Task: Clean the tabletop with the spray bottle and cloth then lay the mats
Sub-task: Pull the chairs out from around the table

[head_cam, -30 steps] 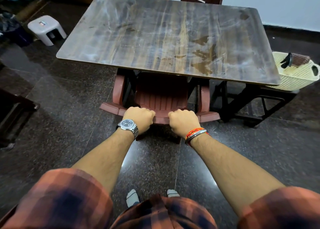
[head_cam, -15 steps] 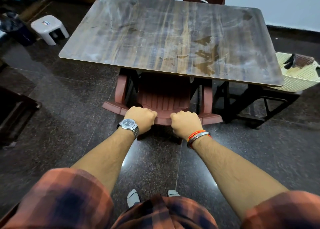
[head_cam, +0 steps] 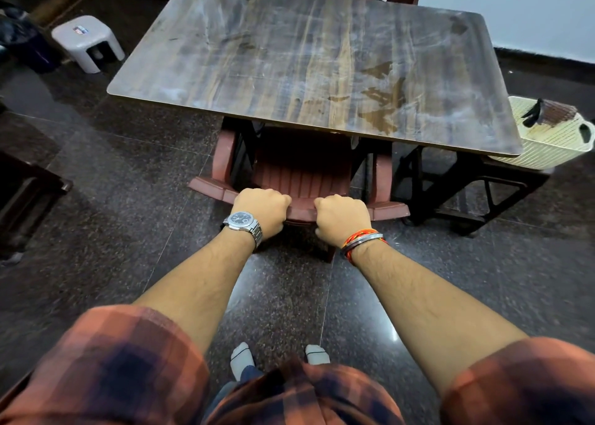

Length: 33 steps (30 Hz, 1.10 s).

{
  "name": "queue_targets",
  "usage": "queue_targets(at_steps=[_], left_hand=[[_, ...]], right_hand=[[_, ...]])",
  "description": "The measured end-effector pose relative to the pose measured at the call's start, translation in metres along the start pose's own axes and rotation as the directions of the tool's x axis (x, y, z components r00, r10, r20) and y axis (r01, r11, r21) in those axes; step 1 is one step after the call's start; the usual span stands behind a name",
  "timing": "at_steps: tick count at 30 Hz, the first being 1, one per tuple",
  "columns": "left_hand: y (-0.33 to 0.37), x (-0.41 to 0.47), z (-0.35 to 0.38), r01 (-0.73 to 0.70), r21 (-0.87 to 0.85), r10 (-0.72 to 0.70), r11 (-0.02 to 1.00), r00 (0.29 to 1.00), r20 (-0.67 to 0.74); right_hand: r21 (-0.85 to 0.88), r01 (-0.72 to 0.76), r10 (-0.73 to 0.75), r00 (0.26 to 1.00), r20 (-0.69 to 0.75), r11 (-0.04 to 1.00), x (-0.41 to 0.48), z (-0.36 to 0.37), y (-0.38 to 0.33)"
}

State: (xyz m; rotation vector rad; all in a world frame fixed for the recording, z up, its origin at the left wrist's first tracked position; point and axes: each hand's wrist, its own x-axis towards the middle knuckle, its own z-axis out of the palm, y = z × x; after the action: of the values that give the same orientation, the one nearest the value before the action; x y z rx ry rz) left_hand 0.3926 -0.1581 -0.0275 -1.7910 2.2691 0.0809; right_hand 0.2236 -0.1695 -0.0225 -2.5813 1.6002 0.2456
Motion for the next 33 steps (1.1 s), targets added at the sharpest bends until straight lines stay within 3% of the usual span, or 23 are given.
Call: queue_targets(at_steps=[3, 7, 11, 20, 26, 33], left_hand=[[-0.003, -0.004, 0.005, -0.044, -0.045, 0.040, 0.998, 0.996, -0.079], [-0.027, -0.020, 0.008, -0.173, -0.230, 0.112, 0.958, 0.960, -0.257], [-0.082, -0.038, 0.008, -0.111, -0.308, -0.014, 0.945, 0.927, -0.376], [-0.257, -0.059, 0.013, 0.316, -0.336, -0.402, 0.888, 0.886, -0.231], [-0.369, -0.038, 0.018, 0.391, -0.312, -0.447, 0.866, 0.885, -0.133], [-0.517, 0.051, 0.016, 0.380, -0.220, -0.407, 0.898, 0.908, -0.095]], right_hand=[[0.068, 0.073, -0.067, 0.994, -0.083, 0.995, -0.003, 0.004, 0.002], [0.265, 0.305, -0.241, 0.939, -0.246, 0.915, 0.000, -0.004, 0.000], [0.288, 0.353, -0.222, 0.888, -0.402, 0.890, 0.038, -0.022, -0.040], [0.266, 0.287, -0.189, 0.922, -0.338, 0.920, 0.162, -0.052, -0.202], [0.239, 0.286, -0.212, 0.932, -0.293, 0.928, 0.250, -0.064, -0.269], [0.307, 0.204, -0.115, 0.952, -0.283, 0.930, 0.416, -0.082, -0.333]])
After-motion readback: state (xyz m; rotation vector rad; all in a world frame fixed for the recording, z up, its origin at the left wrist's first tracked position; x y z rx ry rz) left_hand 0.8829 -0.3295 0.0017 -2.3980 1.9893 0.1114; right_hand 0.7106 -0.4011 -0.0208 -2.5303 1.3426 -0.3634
